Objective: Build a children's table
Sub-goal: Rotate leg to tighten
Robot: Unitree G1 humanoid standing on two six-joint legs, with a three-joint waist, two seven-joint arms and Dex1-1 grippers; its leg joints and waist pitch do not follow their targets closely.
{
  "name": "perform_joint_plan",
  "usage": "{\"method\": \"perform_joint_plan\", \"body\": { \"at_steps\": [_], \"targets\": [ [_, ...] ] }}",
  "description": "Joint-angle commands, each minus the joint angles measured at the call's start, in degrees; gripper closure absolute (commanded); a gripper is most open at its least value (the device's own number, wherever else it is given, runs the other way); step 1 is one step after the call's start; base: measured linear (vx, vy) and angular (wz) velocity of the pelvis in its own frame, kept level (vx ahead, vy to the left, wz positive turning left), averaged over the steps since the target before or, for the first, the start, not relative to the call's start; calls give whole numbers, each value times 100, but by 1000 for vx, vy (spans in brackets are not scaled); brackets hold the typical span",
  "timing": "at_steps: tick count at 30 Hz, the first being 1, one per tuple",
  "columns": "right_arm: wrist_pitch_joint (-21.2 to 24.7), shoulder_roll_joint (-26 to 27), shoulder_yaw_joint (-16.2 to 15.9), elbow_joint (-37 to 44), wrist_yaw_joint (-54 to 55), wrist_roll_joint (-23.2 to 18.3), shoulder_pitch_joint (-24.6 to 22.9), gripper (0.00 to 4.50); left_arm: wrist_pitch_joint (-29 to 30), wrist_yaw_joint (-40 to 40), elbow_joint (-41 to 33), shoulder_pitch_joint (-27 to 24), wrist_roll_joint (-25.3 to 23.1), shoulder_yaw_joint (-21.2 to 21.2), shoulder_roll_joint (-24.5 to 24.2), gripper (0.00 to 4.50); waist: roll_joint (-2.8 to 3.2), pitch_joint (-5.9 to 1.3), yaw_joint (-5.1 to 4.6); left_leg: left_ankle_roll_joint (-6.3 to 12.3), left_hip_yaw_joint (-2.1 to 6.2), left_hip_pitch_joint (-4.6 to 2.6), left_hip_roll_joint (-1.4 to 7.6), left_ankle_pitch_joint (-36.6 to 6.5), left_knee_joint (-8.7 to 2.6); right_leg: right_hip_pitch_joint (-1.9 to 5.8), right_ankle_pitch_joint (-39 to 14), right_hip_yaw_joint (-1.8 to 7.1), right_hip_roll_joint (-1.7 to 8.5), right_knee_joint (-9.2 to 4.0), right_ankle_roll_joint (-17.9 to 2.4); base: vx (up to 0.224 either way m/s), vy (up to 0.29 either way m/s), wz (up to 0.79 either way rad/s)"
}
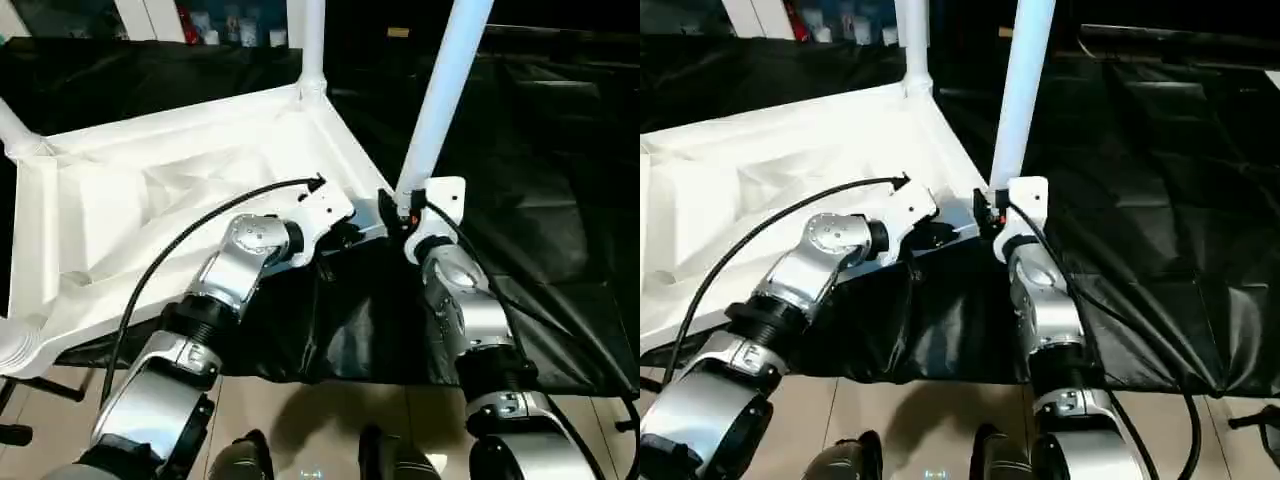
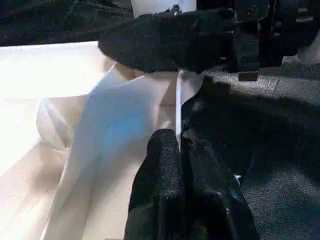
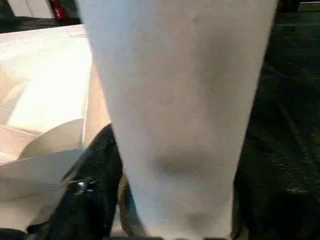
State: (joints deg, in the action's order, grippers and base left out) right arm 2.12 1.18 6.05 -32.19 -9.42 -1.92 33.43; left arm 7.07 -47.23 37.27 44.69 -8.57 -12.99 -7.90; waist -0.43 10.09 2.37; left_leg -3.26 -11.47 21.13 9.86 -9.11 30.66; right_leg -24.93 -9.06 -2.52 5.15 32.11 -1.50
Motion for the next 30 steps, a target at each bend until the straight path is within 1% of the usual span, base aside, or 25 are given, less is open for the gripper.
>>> {"method": "perform_joint_plan", "body": {
  "at_steps": [1, 2, 3, 4, 5, 6, 7, 8, 9, 10, 12, 13, 14, 15, 16, 17, 20, 21, 22, 23, 24, 25, 27, 28, 30],
  "targets": [
    [126, 345, -619, -206, -416, -16, -8, 96, -100, -59, 88, -150, 47, -347, 237, 450, -44, -351, 32, 446, 135, -42, 263, -1532, -379, 272, -2009, 236, 345, -400, -966, 0, 0, 0],
    [-1, 116, -586, -171, -621, 3, 5, 87, -192, -335, 28, -201, 104, -323, 77, 450, -39, -350, 35, 450, 136, -49, 267, -1531, -380, 267, -2021, 235, 346, -401, -973, 0, 0, 0],
    [-40, -31, -577, -131, -756, 18, 4, 74, -260, -503, -6, -233, 152, -305, -12, 450, -56, -352, 31, 473, 147, -23, 261, -1545, -381, 292, -2163, 228, 356, -406, -950, 0, 0, 0],
    [-68, -126, -568, -111, -847, 34, 7, 74, -308, -615, -28, -255, 181, -289, -69, 450, -56, -352, 31, 473, 147, -23, 261, -1545, -381, 292, -2163, 228, 356, -406, -950, 0, 0, 0],
    [-82, -190, -565, -102, -919, 42, 11, 56, -344, -687, -41, -268, 200, -280, -105, 450, -59, -369, 33, 504, 148, -7, 265, -1428, -370, 303, -2039, 225, 351, -384, -967, 0, 0, 0],
    [-102, -232, -565, -103, -984, 38, 14, 50, -355, -730, -52, -278, 213, -276, -128, 450, -56, -370, 29, 541, 129, -23, 267, -1384, -353, 280, -1931, 234, 350, -383, -1018, 0, 0, 0],
    [-125, -511, -586, -67, -1424, -4, 42, 41, -457, -1019, -99, -333, 301, -260, -272, 450, -71, -380, 34, 586, 114, -28, 264, -1305, -338, 284, -1800, 232, 344, -369, -1089, 0, 0, 0],
    [-159, -705, -684, 7, -1768, 11, 21, 29, -436, -1188, -144, -368, 381, -234, -341, 450, -82, -385, 36, 667, 110, -4, 259, -1128, -321, 309, -1548, 227, 342, -332, -1168, 0, 0, 0],
    [-186, -842, -765, 64, -2015, 28, 2, 19, -410, -1304, -178, -393, 440, -213, -386, 450, -78, -392, 51, 712, 109, -5, 257, -1033, -307, 322, -1403, 219, 336, -311, -1215, 0, 0, 0],
    [-197, -930, -827, 110, -2200, 31, -21, 19, -406, -1372, -196, -408, 471, -205, -415, 450, -75, -397, 46, 797, 88, 1, 261, -894, -280, 314, -1084, 222, 319, -273, -1316, 0, 0, 0],
    [-172, -1245, -1032, 314, -2933, -35, -136, 19, -519, -1609, -224, -453, 511, -227, -546, 450, -86, -406, 52, 916, 94, 19, 257, -682, -261, 355, -694, 210, 309, -219, -1417, 0, 0, 0],
    [-156, -1374, -1088, 438, -3271, -128, -201, 19, -543, -1714, -241, -474, 526, -238, -608, 450, -79, -421, 56, 1010, 88, 15, 258, -592, -236, 361, -466, 212, 302, -186, -1481, 0, 0, 0],
    [-156, -1374, -1088, 438, -3271, -128, -201, 19, -543, -1714, -241, -474, 526, -238, -608, 450, -80, -424, 63, 1059, 84, 7, 264, -538, -228, 360, -338, 214, 300, -171, -1513, 0, 0, 0],
    [-152, -1511, -1133, 566, -3627, -258, -264, 19, -565, -1826, -255, -491, 543, -249, -672, 450, -78, -419, 63, 1124, 77, 10, 268, -473, -218, 355, -213, 212, 296, -158, -1585, 0, 0, 0],
    [-152, -1511, -1133, 566, -3627, -258, -264, 19, -565, -1826, -255, -491, 543, -249, -672, 450, -76, -426, 71, 1165, 69, -5, 280, -442, -205, 350, -144, 214, 300, -140, -1648, 0, 0, 0],
    [-171, -1568, -1136, 645, -3805, -357, -299, 19, -610, -1877, -260, -500, 561, -246, -702, 450, -74, -422, 73, 1184, 68, 1, 280, -449, -206, 354, -170, 208, 298, -144, -1669, 0, 0, 0],
    [-93, -1770, -1111, 915, -4507, -745, -410, 19, -723, -2124, -249, -518, 606, -261, -837, 450, -77, -389, 118, 1134, 64, -1, 298, -694, -218, 342, -615, 203, 301, -186, -1614, 0, 0, 0],
    [-11, -1920, -1155, 987, -4909, -896, -453, 19, -756, -2306, -248, -522, 646, -278, -922, 450, -65, -379, 134, 1067, 64, -14, 305, -843, -232, 327, -895, 204, 307, -217, -1576, 0, 0, 0],
    [21, -1978, -1171, 1007, -5056, -942, -469, 19, -764, -2366, -245, -521, 662, -278, -952, 450, -71, -366, 144, 982, 68, -12, 311, -970, -243, 320, -1136, 207, 310, -236, -1528, 0, 0, 0],
    [57, -2039, -1187, 1027, -5201, -985, -488, 19, -766, -2419, -241, -518, 677, -272, -983, 450, -72, -362, 150, 949, 73, -13, 310, -1027, -249, 321, -1240, 208, 311, -247, -1497, 0, 0, 0],
    [141, -2161, -1200, 1073, -5479, -1067, -529, 19, -768, -2560, -231, -510, 706, -261, -1053, 450, -72, -366, 157, 854, 79, -22, 316, -1121, -260, 309, -1438, 214, 323, -259, -1445, 0, 0, 0],
    [160, -2187, -1201, 1080, -5532, -1086, -537, 34, -765, -2601, -230, -508, 713, -262, -1072, 450, -77, -364, 159, 834, 80, -17, 315, -1128, -259, 308, -1465, 215, 321, -259, -1426, 0, 0, 0],
    [237, -2267, -1198, 1077, -5678, -1145, -550, 34, -762, -2723, -228, -505, 742, -261, -1135, 450, -76, -371, 158, 797, 88, -14, 321, -1095, -267, 305, -1493, 217, 334, -258, -1413, 0, 0, 0],
    [253, -2279, -1199, 1080, -5702, -1154, -554, 45, -762, -2739, -226, -504, 744, -260, -1145, 450, -77, -374, 161, 790, 90, -14, 318, -1075, -263, 306, -1472, 215, 332, -256, -1416, 0, 0, 0],
    [383, -2409, -1232, 1121, -5925, -1234, -598, 64, -769, -2866, -196, -492, 760, -254, -1220, 450, -81, -387, 166, 826, 86, -10, 313, -957, -249, 314, -1266, 214, 323, -231, -1458, 0, 0, 0]
  ]
}}
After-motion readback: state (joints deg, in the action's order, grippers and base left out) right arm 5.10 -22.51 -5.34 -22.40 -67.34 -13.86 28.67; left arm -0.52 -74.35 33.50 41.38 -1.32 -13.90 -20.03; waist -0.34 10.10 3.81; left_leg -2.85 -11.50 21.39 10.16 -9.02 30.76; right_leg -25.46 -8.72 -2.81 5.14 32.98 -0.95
